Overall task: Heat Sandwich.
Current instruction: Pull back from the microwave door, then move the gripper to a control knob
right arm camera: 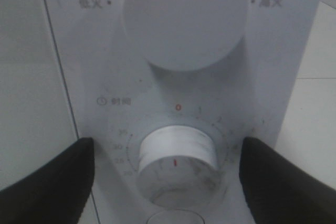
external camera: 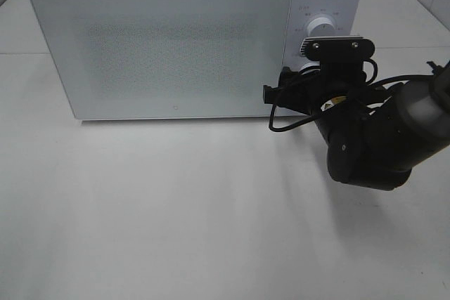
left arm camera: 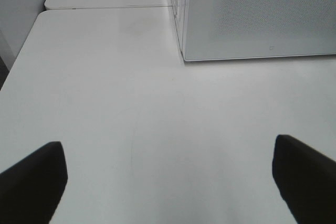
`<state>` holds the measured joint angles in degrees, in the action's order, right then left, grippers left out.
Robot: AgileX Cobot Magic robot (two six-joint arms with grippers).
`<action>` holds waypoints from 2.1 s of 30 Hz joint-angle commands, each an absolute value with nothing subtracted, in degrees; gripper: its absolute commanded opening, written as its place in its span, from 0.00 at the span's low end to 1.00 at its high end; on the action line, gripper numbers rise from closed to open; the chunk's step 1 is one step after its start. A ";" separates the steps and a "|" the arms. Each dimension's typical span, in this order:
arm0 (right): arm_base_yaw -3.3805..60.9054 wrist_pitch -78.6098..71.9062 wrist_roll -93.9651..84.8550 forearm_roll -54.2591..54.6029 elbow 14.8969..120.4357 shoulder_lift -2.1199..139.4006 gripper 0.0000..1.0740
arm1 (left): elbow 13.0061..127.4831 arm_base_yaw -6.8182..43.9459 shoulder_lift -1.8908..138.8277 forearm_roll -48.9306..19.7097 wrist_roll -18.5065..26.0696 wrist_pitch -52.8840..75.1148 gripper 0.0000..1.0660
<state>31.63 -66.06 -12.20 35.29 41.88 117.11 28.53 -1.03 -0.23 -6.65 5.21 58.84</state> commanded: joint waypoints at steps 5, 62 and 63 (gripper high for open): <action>31.34 -65.66 -11.63 34.78 42.57 117.11 0.69 | 28.30 -1.20 -1.83 -6.82 4.98 58.84 0.97; 31.46 -76.09 38.96 32.95 42.57 117.06 0.11 | 28.30 -1.20 -1.83 -6.82 4.98 58.84 0.97; 31.46 -76.43 40.79 32.95 42.57 117.06 0.11 | 28.30 -1.20 -1.83 -6.82 4.98 58.84 0.97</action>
